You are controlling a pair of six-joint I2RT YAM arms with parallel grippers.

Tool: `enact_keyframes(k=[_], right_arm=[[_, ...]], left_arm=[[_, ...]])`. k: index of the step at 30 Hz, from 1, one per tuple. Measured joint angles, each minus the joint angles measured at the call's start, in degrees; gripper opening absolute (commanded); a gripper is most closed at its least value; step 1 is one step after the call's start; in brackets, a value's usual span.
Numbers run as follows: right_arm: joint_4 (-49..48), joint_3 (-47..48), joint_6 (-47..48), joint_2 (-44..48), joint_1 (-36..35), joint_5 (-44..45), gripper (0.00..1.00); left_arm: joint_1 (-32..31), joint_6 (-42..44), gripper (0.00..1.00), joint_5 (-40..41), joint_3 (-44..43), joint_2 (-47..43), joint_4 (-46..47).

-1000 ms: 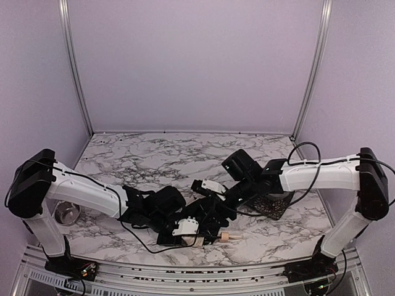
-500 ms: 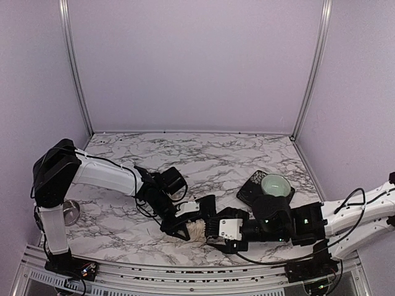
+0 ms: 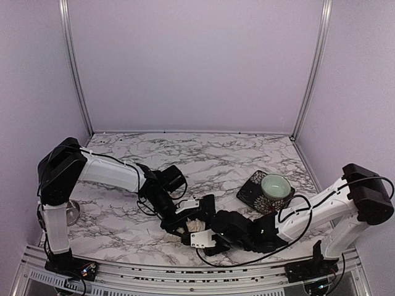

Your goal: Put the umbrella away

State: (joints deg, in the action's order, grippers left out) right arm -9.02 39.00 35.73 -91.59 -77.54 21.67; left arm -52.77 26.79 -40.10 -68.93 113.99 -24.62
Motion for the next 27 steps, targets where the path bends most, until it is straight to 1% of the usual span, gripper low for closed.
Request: enact_keyframes(k=[4, 7, 12, 14, 16, 17, 19, 20, 22, 24, 27], right_arm=[[-1.75, 0.79, 1.92, -0.92, 1.36, -1.20, 0.79], [-2.10, 1.18, 3.30, -3.06, 1.40, -1.95, 0.76], [-2.29, 3.74, 3.98, -6.67, 2.93, -2.03, 0.66], [-2.01, 4.20, 3.93, -7.06, 3.65, -2.80, 0.59], [-1.57, 4.48, 3.93, -7.37, 3.82, -3.17, 0.48], [-1.20, 4.81, 3.67, -7.65, 3.85, -3.13, 0.41], [-0.24, 5.66, 2.40, -8.04, 3.87, -3.13, 0.32], [0.33, 6.10, 2.05, -8.17, 3.87, -3.19, 0.28], [2.78, 7.69, -0.48, -8.26, 4.02, -4.11, 0.22], [5.53, 9.40, -1.64, -8.33, 4.48, -5.84, 0.18], [9.03, 12.07, -2.51, -9.11, 4.79, -7.74, 0.12]], left_arm=[[0.09, 0.00, 0.20, -0.24, -0.70, 0.48, -0.90], [0.28, 0.02, 0.20, -0.79, -1.05, 0.83, -1.36], [0.52, 0.17, 0.20, -1.44, -1.09, 1.05, -1.46], [0.70, 0.22, 0.20, -1.95, -1.09, 1.18, -1.46], [0.83, 0.42, 0.20, -2.29, -1.11, 1.27, -1.49], [0.90, 0.61, 0.20, -2.56, -1.11, 1.38, -1.53], [1.20, 0.90, 0.20, -2.95, -1.09, 1.38, -1.86], [1.36, 1.25, 0.25, -3.15, -1.09, 1.38, -2.05], [1.79, 2.58, 0.40, -3.28, -1.07, 1.27, -2.40], [2.29, 3.34, 0.44, -3.58, -0.85, 1.05, -2.51], [3.30, 2.47, 0.61, -5.09, 1.29, -0.33, -1.36]])
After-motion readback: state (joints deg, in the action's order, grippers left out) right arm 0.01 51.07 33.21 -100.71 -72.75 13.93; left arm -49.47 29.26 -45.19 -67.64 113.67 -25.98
